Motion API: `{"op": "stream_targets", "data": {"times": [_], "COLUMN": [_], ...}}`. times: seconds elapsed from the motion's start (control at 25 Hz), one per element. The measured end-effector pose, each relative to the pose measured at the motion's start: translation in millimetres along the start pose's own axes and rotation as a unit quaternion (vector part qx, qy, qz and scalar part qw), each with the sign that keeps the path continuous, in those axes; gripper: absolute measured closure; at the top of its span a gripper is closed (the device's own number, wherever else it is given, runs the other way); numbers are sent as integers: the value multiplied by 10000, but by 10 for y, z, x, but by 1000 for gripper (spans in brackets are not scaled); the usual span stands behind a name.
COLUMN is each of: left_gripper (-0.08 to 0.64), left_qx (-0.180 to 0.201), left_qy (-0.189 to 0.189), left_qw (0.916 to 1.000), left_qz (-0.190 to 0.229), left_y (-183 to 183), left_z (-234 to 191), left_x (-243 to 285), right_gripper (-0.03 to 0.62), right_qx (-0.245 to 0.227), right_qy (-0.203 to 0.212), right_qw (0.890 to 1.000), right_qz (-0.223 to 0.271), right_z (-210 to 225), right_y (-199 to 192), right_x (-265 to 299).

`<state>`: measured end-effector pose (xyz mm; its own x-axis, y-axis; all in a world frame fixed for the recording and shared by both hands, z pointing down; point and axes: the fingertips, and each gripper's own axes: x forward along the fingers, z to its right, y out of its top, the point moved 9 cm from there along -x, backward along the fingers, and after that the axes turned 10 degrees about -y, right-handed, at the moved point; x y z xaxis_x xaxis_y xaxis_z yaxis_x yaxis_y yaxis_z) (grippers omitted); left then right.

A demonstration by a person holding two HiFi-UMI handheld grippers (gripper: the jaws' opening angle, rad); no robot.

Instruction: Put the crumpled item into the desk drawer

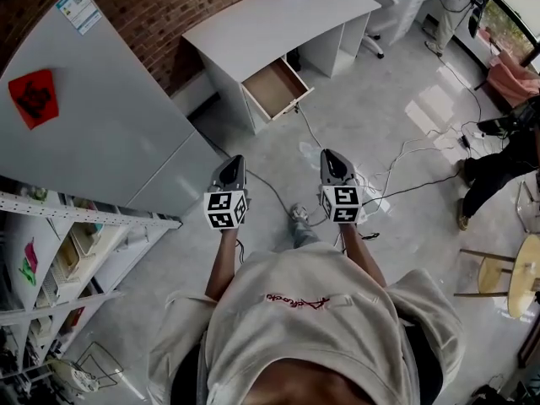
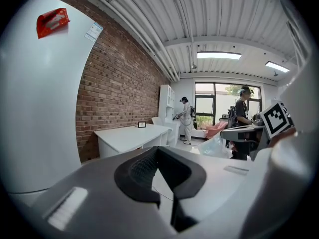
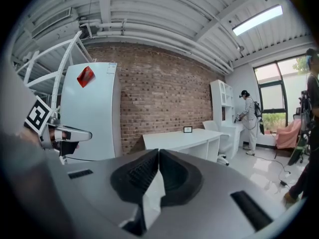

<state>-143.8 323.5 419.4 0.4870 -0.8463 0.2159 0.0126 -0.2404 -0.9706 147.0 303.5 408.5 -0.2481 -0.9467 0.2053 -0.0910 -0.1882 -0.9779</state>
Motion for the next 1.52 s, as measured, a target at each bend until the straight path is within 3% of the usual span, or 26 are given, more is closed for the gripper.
{"op": "stream_targets", "data": {"times": [0.4, 0.92, 1.16, 1.52], "left_gripper": [551, 551, 551, 551], "left_qx": [69, -10, -53, -234], "left_qy": [-39, 61, 131, 360], "left_qw": [9999, 9999, 9999, 9989], "left_qz": [64, 106, 44, -160], "left_y": [488, 687, 665, 486], "left_z": [-362, -753, -787, -870], "left_x": [1142, 2175, 2349, 2190], "right_gripper": [577, 577, 577, 577], "right_qx": [-47, -121, -124, -76], "right_qy": [129, 257, 333, 555], "right_qw": [9999, 9996, 9994, 9981], "right_qz": [18, 14, -50, -268], "right_z": [459, 892, 1000, 871], "right_y": [375, 534, 537, 404], "right_x": [1120, 2189, 2413, 2499]}}
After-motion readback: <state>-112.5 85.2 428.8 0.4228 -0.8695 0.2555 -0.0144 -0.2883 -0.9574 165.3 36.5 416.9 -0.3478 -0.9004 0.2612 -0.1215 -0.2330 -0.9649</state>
